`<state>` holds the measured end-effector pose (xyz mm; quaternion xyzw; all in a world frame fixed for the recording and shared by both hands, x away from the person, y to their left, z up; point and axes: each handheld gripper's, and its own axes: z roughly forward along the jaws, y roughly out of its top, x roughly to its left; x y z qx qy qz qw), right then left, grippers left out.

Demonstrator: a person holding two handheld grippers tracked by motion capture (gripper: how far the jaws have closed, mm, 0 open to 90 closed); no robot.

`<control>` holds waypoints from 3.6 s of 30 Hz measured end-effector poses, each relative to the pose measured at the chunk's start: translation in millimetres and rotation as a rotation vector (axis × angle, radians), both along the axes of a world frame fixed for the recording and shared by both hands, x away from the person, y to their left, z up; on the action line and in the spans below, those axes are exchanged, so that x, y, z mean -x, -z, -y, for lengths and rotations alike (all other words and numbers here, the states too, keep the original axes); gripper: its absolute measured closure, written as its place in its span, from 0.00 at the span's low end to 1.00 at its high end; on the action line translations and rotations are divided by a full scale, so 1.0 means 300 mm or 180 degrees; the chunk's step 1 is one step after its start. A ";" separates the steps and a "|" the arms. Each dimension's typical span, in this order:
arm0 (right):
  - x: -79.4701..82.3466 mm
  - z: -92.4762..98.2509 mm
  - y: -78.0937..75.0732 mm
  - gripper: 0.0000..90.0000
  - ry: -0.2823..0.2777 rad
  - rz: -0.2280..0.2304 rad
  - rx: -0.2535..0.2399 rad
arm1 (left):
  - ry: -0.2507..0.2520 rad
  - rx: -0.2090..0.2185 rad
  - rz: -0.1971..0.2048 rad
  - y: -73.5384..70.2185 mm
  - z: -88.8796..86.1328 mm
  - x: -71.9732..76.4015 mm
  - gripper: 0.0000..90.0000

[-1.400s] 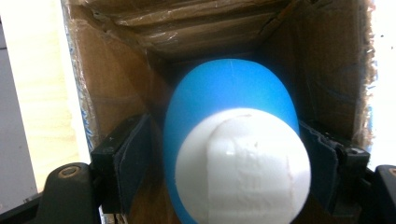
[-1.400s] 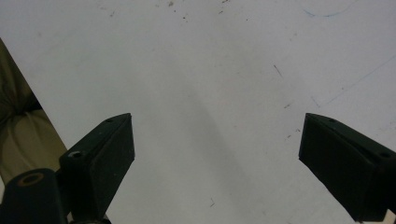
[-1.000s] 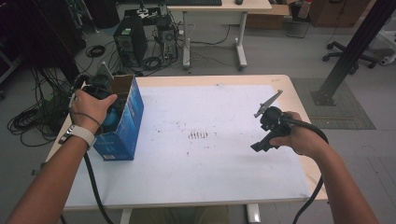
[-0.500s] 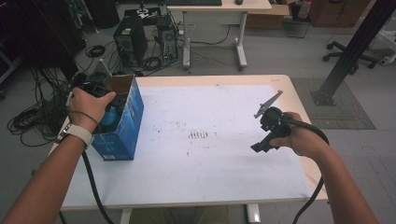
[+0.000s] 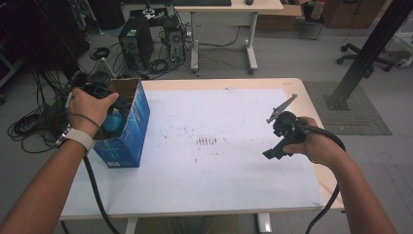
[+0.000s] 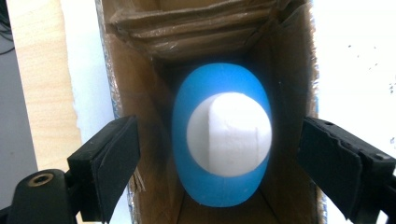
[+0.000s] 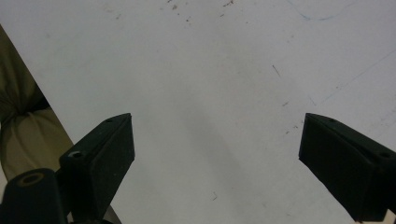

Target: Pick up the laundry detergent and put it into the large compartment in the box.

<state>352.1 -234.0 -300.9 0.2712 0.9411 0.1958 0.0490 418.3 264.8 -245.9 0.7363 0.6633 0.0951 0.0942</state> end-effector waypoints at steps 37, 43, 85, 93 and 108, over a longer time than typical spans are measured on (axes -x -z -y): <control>0.028 0.001 -0.039 0.12 0.0012 0.0076 -0.0006 | 0.0283 -0.0043 0.0099 -0.149 0.068 0.054 0.13; 0.028 -0.002 -0.036 0.12 0.0014 0.0067 0.0007 | 0.0361 0.0003 0.0112 -0.159 0.073 0.065 0.12; 0.032 -0.011 -0.046 0.12 0.0015 0.0079 -0.0026 | 0.1110 0.0033 0.0192 -0.208 0.211 0.149 0.12; 0.026 -0.012 -0.045 0.12 0.0017 0.0077 -0.0024 | 0.1324 0.0093 0.0213 -0.211 0.251 0.166 0.12; 0.013 -0.019 -0.040 0.12 0.0007 0.0073 -0.0033 | 0.1829 0.0189 0.0238 -0.196 0.340 0.211 0.12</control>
